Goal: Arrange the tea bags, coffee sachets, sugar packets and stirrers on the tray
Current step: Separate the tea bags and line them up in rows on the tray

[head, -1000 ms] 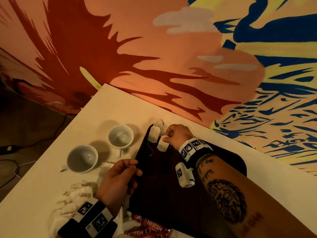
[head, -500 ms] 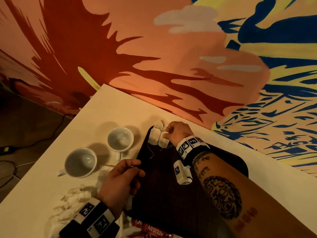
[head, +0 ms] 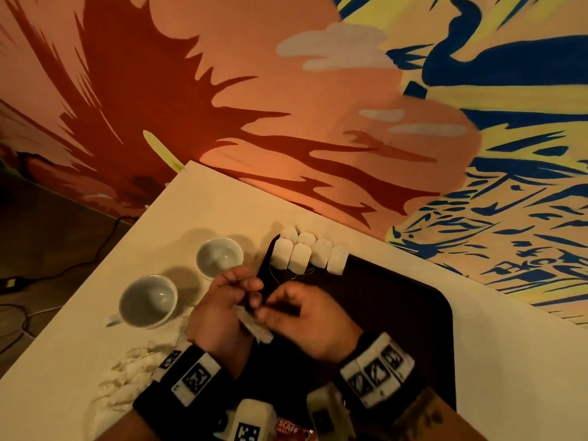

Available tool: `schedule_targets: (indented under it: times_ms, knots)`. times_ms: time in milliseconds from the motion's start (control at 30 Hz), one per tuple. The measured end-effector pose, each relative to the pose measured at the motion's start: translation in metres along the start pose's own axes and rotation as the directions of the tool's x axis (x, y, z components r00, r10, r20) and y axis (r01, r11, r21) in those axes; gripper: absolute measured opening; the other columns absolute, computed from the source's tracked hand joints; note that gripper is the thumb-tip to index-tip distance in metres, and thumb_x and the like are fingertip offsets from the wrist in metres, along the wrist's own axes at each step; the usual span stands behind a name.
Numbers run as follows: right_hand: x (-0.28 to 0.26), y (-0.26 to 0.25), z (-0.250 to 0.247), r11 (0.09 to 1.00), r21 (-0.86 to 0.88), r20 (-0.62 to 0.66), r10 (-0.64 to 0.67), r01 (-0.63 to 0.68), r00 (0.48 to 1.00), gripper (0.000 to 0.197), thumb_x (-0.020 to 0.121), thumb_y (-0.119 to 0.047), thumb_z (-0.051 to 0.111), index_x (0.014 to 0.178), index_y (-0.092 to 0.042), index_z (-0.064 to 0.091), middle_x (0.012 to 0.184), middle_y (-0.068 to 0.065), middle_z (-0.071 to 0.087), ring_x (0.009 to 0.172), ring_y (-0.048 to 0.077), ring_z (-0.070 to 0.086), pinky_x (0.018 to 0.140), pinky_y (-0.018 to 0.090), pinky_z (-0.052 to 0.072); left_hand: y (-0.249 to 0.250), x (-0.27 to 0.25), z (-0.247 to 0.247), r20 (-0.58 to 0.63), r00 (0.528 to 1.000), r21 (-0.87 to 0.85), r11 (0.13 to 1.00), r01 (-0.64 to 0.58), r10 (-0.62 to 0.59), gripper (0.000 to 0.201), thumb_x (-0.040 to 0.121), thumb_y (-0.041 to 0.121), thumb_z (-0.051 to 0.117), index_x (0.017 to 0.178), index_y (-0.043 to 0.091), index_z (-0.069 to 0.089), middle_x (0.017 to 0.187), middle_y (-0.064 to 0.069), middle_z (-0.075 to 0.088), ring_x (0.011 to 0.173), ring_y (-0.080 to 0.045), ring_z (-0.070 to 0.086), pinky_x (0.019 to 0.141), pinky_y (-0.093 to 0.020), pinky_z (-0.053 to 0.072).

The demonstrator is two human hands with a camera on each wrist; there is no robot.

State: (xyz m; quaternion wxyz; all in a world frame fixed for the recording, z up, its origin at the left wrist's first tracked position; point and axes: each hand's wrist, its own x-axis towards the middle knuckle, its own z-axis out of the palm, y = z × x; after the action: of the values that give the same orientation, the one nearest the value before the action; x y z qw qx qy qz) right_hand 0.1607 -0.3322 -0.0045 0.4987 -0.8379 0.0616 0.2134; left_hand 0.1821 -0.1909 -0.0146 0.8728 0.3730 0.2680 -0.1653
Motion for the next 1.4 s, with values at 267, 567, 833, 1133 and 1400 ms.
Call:
schedule_targets:
  times_ms: [267,567,833,1133,1400]
  knots:
    - [-0.040,-0.001,0.015,0.923,0.374,-0.064,0.125,-0.093,0.990,0.023,0.087,-0.020,0.076,0.105,-0.016,0.062,0.097,0.008,0.074,0.072,0.018,0.071,0.064,0.026,0.055,-0.010,-0.008,0.011,0.077,0.994,-0.046,0.996,-0.075,0.079,0.036,0.086,-0.005,0.035,0.096,0.017,0.063,0.080,-0.005,0.066,0.069,-0.019,0.058,0.062,-0.031,0.052]
    - [-0.045,0.004,-0.030,0.972,0.217,-0.303,-0.023,0.093,0.953,0.024,0.092,-0.012,0.070,0.098,-0.035,0.069,0.091,-0.001,0.074,0.071,0.011,0.070,0.064,0.020,0.051,-0.023,-0.031,0.014,0.201,0.980,0.221,0.975,-0.038,-0.007,0.021,0.093,0.001,0.055,0.108,0.008,0.067,0.105,-0.016,0.074,0.091,-0.023,0.071,0.074,-0.028,0.060]
    - [-0.048,0.003,-0.035,0.929,0.363,-0.317,0.055,0.068,0.947,0.013,0.093,-0.013,0.067,0.102,-0.021,0.070,0.091,0.003,0.075,0.066,0.008,0.065,0.058,0.023,0.053,-0.028,-0.038,0.018,0.234,0.971,0.355,0.926,-0.128,0.044,0.021,0.074,0.021,0.072,0.095,0.021,0.076,0.097,-0.019,0.074,0.085,-0.026,0.069,0.073,-0.029,0.057]
    - [-0.049,0.006,-0.031,0.918,0.395,-0.294,0.095,0.030,0.951,0.011,0.092,-0.025,0.070,0.103,-0.027,0.071,0.095,-0.004,0.075,0.074,0.008,0.069,0.057,0.023,0.053,-0.028,-0.035,0.016,0.233,0.971,0.508,0.845,-0.167,0.051,0.022,0.071,0.039,0.076,0.083,0.021,0.075,0.076,-0.014,0.071,0.066,-0.020,0.062,0.067,-0.035,0.051]
    - [-0.041,0.017,-0.022,0.905,0.419,-0.449,0.137,0.072,0.883,0.009,0.091,-0.026,0.071,0.099,-0.028,0.068,0.091,-0.005,0.074,0.077,0.008,0.070,0.066,0.025,0.054,-0.032,-0.029,0.012,0.178,0.981,0.513,0.843,-0.160,0.078,0.011,0.089,0.017,0.069,0.088,0.006,0.066,0.071,-0.011,0.068,0.063,-0.019,0.061,0.056,-0.028,0.049]
